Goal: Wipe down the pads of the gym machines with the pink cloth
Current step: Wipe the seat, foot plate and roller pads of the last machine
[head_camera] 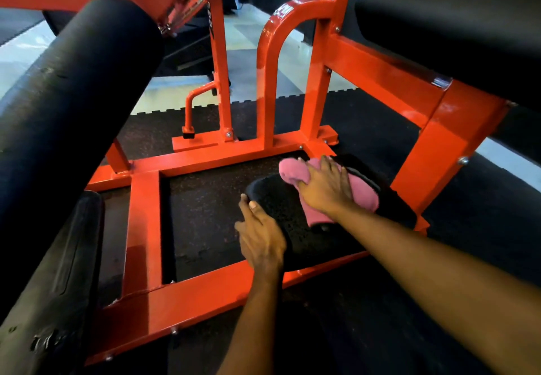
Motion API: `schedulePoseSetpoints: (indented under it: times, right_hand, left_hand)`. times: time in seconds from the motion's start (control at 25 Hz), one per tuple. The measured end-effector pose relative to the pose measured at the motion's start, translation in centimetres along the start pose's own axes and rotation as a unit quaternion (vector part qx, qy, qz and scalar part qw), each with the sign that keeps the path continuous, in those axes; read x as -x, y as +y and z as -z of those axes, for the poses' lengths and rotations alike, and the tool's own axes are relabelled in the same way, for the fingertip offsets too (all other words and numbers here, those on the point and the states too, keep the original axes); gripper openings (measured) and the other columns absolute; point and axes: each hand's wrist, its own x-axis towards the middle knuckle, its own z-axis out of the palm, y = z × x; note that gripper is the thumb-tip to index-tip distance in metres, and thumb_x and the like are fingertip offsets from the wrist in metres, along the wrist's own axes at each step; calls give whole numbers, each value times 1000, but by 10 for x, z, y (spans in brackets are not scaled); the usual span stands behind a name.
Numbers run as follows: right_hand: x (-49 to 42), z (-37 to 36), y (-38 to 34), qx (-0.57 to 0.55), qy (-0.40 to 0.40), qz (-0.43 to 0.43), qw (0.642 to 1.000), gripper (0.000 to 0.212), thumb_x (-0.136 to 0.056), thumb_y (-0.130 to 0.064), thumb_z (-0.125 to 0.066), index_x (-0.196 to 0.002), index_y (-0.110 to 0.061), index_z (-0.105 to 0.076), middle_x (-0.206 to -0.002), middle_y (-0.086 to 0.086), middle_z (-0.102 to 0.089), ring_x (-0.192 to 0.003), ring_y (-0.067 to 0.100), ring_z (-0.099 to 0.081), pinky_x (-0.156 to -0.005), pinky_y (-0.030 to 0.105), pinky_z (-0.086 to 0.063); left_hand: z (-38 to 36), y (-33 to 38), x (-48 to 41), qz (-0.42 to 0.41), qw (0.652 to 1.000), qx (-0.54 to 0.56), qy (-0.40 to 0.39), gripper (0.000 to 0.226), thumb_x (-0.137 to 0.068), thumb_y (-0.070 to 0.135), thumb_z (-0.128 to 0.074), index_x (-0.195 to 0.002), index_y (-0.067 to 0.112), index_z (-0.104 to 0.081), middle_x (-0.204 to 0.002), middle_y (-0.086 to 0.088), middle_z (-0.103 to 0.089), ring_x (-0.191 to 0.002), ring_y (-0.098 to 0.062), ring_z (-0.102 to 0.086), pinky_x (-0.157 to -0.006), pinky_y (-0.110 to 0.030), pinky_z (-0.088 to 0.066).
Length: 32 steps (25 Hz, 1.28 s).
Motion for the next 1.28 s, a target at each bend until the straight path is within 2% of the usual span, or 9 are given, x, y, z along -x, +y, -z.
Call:
schedulePoseSetpoints:
  times: [0.16, 0.24, 0.44, 0.56, 0.68, 0.92, 1.08, 1.16, 1.28]
  right_hand:
    - [-40, 3, -15, -13, -5, -10, 1000, 61, -91, -67, -35, -138, -32, -51, -140, 12, -54, -134, 34, -47, -112, 54, -34]
    - [2, 3, -4, -19, 28, 46, 998, 68, -87, -67, -26, -140, -31, -48, -145, 5, -53, -143, 27, -40, -112, 50, -35]
    - [111, 0, 27, -35, 75, 103, 991, 71, -87, -62, -34, -152, -34, -42, -159, 2, -40, -152, 21, -27, -118, 50, -28]
    - [67, 1, 8, -11, 36, 47, 998, 72, -88, -66, -24, -155, -41, -31, -163, 6, -32, -152, 25, -23, -122, 51, -18]
    - [-11, -4, -14, -10, -3, 10, 1000, 64, -95, -65, -36, -155, -41, -31, -162, 10, -30, -149, 30, -27, -122, 51, -15]
    - [-25, 3, 15, -36, 58, 70, 995, 56, -91, -57, -47, -141, -32, -51, -137, 4, -58, -128, 29, -53, -108, 44, -37]
    - [-49, 29, 104, -129, -31, -108, 985, 75, -85, -76, -51, -150, -43, -34, -149, 7, -50, -132, 37, -51, -107, 50, -42]
    - [-40, 28, 114, -137, -54, -120, 982, 72, -83, -78, -48, -146, -44, -36, -143, 8, -55, -126, 40, -55, -103, 51, -46]
    - [-1, 19, 100, -40, 78, -36, 995, 49, -88, -62, -38, -131, -40, -45, -123, 1, -59, -111, 36, -59, -92, 52, -50]
  left_hand:
    - [2, -1, -3, 7, 1000, 29, 6, 47, -106, 46, -17, -147, 38, -37, -123, -25, -56, -112, -43, -55, -93, -47, -40]
    - [2, 0, -3, 9, 999, 36, 4, 46, -106, 45, -18, -146, 37, -39, -123, -25, -56, -113, -43, -54, -93, -46, -40]
    - [3, -2, -2, 4, 999, 40, 8, 48, -106, 45, -17, -148, 38, -38, -127, -24, -56, -116, -43, -53, -97, -48, -39]
    - [0, 0, 0, 2, 999, 32, 18, 49, -106, 45, -16, -150, 38, -37, -128, -24, -55, -117, -42, -52, -98, -47, -38]
    - [-1, -6, -4, 0, 999, 34, 25, 48, -106, 44, -16, -148, 38, -39, -130, -22, -56, -119, -41, -52, -99, -46, -38]
    - [-1, -6, -8, -11, 999, 19, 25, 47, -107, 41, -18, -148, 34, -41, -133, -23, -57, -120, -42, -53, -101, -45, -38]
    - [-4, -9, -7, -23, 999, 12, 38, 48, -106, 43, -18, -147, 35, -41, -134, -21, -57, -122, -40, -52, -103, -46, -38]
    - [-4, -7, -8, -22, 999, 20, 45, 49, -106, 43, -17, -146, 35, -43, -134, -19, -57, -123, -39, -52, -104, -46, -37]
    - [-5, -4, -9, -17, 999, 9, 39, 50, -105, 45, -16, -147, 35, -42, -135, -18, -56, -123, -38, -52, -104, -46, -38]
